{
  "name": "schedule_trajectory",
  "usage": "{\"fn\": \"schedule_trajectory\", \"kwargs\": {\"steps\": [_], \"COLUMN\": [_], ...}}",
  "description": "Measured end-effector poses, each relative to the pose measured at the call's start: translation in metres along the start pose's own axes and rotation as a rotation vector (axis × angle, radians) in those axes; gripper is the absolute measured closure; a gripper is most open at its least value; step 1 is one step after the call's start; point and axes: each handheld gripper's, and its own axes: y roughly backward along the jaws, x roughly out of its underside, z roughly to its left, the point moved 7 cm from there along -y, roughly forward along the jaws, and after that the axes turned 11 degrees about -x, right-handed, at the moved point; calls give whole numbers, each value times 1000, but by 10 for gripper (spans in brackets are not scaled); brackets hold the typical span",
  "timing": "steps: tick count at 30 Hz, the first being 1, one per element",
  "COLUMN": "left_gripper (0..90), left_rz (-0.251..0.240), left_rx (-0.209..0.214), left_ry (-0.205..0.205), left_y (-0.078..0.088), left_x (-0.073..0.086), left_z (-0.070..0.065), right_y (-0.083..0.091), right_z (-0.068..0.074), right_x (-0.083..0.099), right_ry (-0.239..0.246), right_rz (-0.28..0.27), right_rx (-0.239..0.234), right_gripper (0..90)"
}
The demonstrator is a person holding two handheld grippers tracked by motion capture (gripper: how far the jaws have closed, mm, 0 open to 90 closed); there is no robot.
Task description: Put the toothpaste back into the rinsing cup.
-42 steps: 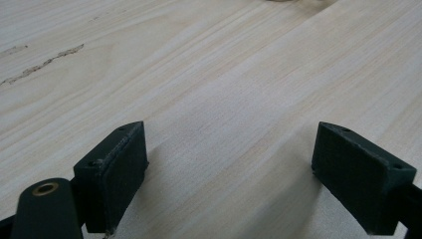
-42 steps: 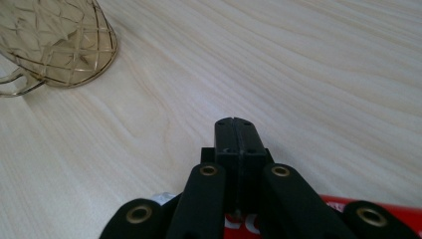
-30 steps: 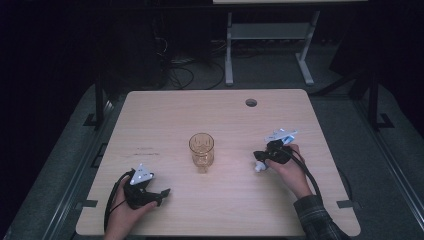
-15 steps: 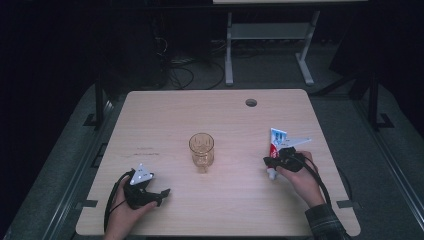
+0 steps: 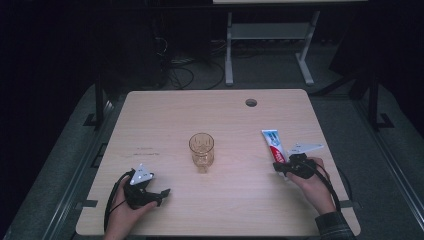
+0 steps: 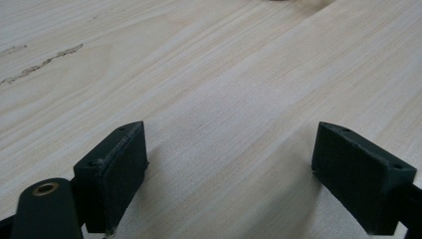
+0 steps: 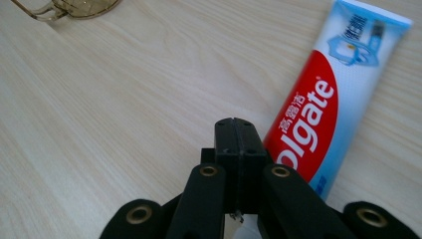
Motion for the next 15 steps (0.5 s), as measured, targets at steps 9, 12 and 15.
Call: {"fn": "schedule_trajectory", "kwargs": {"steps": [9,12,15], "left_gripper": [134,134,134], "left_rz": [0,0,0], "left_rx": [0,0,0], "left_ry": [0,0,1], "left_y": [0,0,0], "left_x": [0,0,0], "left_z": [0,0,0], "right_y": [17,25,32], "right_z": [-11,-18,-23], "right_x": [15,22,27], "right_ry": [-28,-39,-57], "right_rz": [-2,-1,0], "right_rx": [30,49,64], "right_gripper": [900,900,900]}}
